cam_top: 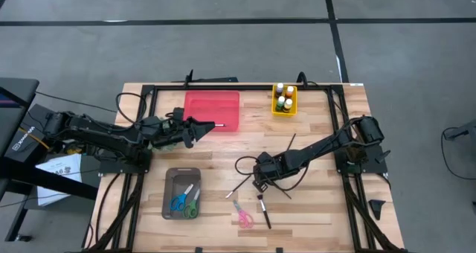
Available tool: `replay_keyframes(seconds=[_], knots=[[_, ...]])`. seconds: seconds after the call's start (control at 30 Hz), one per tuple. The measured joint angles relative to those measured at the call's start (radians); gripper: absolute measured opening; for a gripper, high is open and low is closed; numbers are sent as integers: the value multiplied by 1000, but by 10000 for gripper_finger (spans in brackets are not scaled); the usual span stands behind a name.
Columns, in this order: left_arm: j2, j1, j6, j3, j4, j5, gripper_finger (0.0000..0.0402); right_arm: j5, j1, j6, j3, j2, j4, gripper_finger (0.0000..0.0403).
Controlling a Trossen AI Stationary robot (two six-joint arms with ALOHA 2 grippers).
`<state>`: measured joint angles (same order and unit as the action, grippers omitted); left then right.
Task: Pick & Place Paint Supplies
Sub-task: Put the brow brush into the red bin
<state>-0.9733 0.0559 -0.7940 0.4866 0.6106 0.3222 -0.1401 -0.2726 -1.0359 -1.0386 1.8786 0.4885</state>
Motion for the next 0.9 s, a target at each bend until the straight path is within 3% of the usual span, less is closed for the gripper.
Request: replay_keyframes(seconds=[0.27, 0.6, 0.9], knots=[[0, 3, 0, 0, 0, 0, 110, -14, -22, -3, 9, -74, 4, 11], [-15, 53, 0, 0, -2, -3, 111, -139, -15, 69, 3, -368, -181, 11], [-194, 84, 29, 93, 2, 1, 144, -143, 92, 188, 2, -524, -347, 11]])
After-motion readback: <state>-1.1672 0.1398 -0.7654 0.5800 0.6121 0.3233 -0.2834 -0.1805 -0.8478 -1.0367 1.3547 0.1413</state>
